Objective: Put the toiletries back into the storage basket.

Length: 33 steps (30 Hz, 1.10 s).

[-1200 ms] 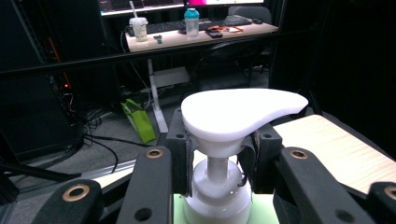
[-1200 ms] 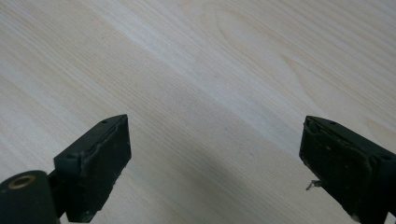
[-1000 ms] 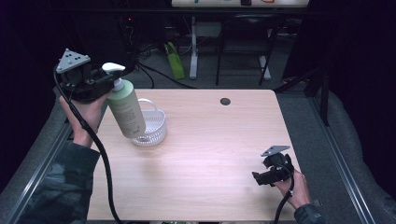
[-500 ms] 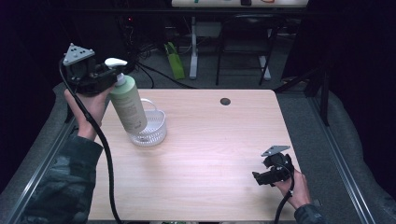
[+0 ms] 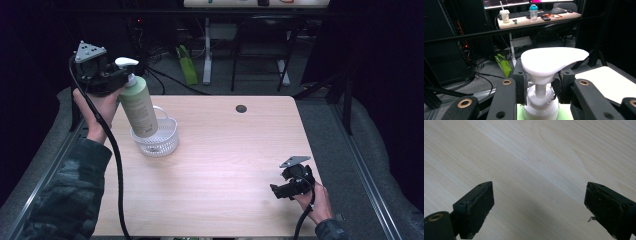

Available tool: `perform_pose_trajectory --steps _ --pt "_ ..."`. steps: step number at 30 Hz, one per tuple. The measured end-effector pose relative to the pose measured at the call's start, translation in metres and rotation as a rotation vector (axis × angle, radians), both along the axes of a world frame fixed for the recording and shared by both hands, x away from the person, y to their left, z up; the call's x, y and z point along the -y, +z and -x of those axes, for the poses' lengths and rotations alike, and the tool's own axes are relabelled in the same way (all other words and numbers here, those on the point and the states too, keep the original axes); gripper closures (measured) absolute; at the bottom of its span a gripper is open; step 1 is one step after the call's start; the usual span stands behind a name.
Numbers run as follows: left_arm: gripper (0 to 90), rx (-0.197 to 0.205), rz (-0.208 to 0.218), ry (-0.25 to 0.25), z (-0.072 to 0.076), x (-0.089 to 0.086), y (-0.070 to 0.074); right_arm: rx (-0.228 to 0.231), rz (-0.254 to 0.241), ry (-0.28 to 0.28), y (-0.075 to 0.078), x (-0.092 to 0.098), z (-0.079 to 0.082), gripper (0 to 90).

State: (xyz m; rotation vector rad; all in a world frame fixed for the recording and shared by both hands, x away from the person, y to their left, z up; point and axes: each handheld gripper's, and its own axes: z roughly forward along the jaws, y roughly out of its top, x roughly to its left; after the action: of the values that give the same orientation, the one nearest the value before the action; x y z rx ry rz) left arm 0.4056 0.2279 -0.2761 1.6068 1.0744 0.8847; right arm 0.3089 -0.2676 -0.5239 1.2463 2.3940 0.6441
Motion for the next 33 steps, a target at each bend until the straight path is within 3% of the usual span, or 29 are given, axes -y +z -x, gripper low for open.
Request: perform_pose_trajectory --steps 33 --pt "67.6 -0.018 -0.007 0.017 -0.025 0.007 -0.014 -0.002 0.004 -0.003 0.0 0.001 0.001 8.4"
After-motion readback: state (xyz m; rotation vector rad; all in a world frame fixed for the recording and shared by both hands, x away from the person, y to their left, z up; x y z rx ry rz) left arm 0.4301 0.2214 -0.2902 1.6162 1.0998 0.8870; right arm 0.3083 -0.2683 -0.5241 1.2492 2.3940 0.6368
